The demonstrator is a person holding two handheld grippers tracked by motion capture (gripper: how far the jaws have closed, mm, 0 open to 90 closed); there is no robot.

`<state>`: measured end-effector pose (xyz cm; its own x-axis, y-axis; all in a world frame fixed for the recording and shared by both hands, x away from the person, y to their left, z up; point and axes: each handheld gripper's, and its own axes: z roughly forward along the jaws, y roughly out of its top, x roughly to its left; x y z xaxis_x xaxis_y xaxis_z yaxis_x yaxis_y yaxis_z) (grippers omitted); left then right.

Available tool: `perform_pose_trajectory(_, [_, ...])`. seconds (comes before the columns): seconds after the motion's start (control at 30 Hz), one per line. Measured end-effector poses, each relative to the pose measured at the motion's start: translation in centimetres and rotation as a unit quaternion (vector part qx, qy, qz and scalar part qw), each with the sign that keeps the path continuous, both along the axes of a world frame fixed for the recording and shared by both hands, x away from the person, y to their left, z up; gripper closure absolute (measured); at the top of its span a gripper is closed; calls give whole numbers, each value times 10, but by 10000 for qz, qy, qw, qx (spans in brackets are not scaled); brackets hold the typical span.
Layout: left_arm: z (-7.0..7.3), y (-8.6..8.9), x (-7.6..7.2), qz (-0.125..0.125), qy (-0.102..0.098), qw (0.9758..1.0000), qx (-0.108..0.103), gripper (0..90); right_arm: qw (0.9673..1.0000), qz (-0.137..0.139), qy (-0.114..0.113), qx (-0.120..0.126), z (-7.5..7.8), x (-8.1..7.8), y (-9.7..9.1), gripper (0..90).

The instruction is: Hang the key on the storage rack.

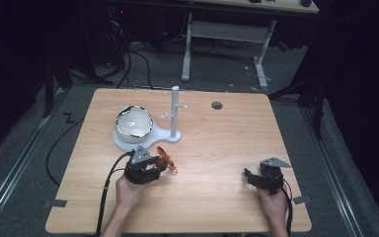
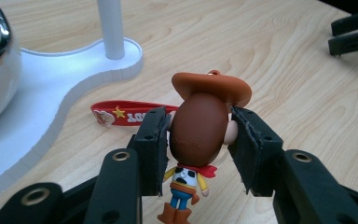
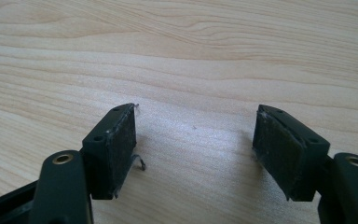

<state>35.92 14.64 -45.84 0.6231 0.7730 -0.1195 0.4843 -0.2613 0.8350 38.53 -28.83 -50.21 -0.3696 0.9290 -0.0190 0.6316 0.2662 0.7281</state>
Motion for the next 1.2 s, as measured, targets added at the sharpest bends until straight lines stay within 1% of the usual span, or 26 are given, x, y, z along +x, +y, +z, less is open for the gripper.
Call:
perform_pose_trajectory(0.07, [4, 2, 1, -1, -40, 10000, -26, 576, 10000, 0, 0, 1, 0, 0, 0, 306])
perform_pose_trajectory(0.1, [4, 2, 1, -1, -40, 10000, -26, 577, 10000, 0, 0, 1, 0, 0, 0, 306])
perform_pose_trajectory(0.13, [8, 3, 1, 15, -86, 9999, -96, 577, 10000, 1, -1, -1, 0, 0, 0, 306])
perform_pose_trajectory(0.17, [8, 3, 1, 15, -86, 9999, -96, 576, 10000, 1, -1, -1, 0, 0, 0, 306])
perform_pose_trajectory(0.2, [11, 5, 0, 30, -116, 9997, -210, 577, 10000, -2, 2, 3, 0, 0, 0, 306])
perform_pose_trajectory(0.27, [13, 7, -1, 62, -139, 9997, -207, 577, 10000, -2, 2, 2, 0, 0, 0, 306])
perform_pose_trajectory(0.4, [16, 13, -2, 132, -117, 9993, -340, 578, 10000, -14, 2, -1, 0, 0, 0, 306])
perform_pose_trajectory(0.43, [18, 14, -2, 141, -127, 9992, -350, 577, 10000, -13, 3, 0, 0, 0, 0, 306])
perform_pose_trajectory(0.47, [21, 16, -3, 163, -185, 9990, -375, 578, 10000, -11, 2, -1, 0, 0, 0, 306])
perform_pose_trajectory(0.53, [22, 16, -4, 169, -213, 9989, -389, 577, 10000, -12, 2, -1, 0, 0, 0, 306])
perform_pose_trajectory(0.57, [26, 17, -5, 188, -271, 9986, -417, 577, 10000, -8, 10, -3, 0, 0, 0, 306])
perform_pose_trajectory(0.6, [26, 17, -5, 188, -271, 9986, -417, 578, 10000, -8, 10, -3, 0, 0, 0, 306])
perform_pose_trajectory(0.63, [30, 18, -4, 216, -307, 9984, -413, 577, 10000, -7, 9, -2, 0, 0, 0, 306])
perform_pose_trajectory(0.7, [35, 20, -4, 249, -317, 9980, -478, 578, 10000, -7, 10, -3, 0, 0, 0, 306])
perform_pose_trajectory(0.73, [35, 20, -4, 249, -317, 9980, -478, 578, 10000, -8, 8, -3, 0, 0, 0, 306])
perform_pose_trajectory(0.77, [40, 23, -4, 251, -360, 9977, -515, 577, 10000, -7, 9, -3, 0, 0, 0, 306])
perform_pose_trajectory(0.8, [40, 23, -4, 251, -360, 9977, -515, 578, 10000, -6, 11, -2, 0, 0, 0, 306])
perform_pose_trajectory(0.93, [50, 27, -3, 304, -418, 9971, -566, 578, 10000, -7, 10, -4, 0, 0, 0, 306])
perform_pose_trajectory(1.0, [51, 28, -3, 319, -418, 9971, -556, 578, 10000, -6, 10, -2, 0, 0, 0, 306])
perform_pose_trajectory(1.07, [56, 29, -2, 387, -440, 9968, -548, 578, 10000, -7, 6, 3, 0, 0, 0, 306])
perform_pose_trajectory(1.1, [56, 29, -2, 387, -440, 9968, -548, 577, 10000, -6, 7, 4, 0, 0, -1, 306])
perform_pose_trajectory(1.17, [61, 31, -1, 462, -465, 9961, -594, 577, 10000, -7, 11, -2, 0, 0, 0, 305])
perform_pose_trajectory(1.2, [61, 31, -1, 462, -465, 9961, -594, 578, 10000, -7, 11, -2, 0, 0, 0, 305])
